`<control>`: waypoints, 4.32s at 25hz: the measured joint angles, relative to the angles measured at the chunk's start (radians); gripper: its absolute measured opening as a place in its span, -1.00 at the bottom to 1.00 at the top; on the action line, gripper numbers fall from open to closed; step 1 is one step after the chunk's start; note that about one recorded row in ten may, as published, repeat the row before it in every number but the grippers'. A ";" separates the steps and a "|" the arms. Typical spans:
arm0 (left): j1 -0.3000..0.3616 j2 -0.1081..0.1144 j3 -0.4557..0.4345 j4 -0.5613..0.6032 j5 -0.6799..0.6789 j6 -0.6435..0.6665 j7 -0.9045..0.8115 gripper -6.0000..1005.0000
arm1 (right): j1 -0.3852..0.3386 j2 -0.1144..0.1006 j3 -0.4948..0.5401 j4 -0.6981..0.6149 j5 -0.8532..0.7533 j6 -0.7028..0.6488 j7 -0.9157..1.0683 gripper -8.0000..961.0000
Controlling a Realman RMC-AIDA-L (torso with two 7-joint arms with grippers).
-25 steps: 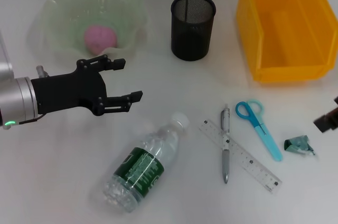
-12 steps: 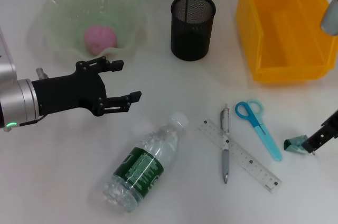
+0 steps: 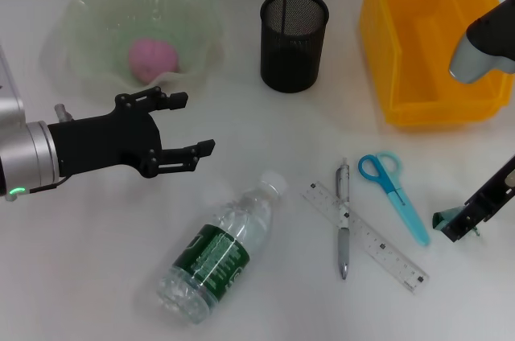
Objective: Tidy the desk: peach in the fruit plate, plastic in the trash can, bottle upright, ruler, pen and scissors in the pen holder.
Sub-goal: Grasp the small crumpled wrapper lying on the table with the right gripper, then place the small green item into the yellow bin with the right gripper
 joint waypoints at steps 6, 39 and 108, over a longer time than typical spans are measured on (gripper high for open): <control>0.002 0.000 0.000 -0.014 0.000 -0.002 0.002 0.69 | 0.004 0.000 -0.012 0.033 0.000 0.042 0.004 0.73; 0.002 0.000 0.000 -0.013 -0.001 -0.006 0.003 0.69 | 0.006 0.000 -0.033 0.077 0.017 0.079 -0.004 -0.23; -0.003 -0.003 0.006 -0.005 -0.024 0.012 -0.005 0.69 | 0.049 -0.008 0.284 -0.044 0.081 0.545 -0.072 0.76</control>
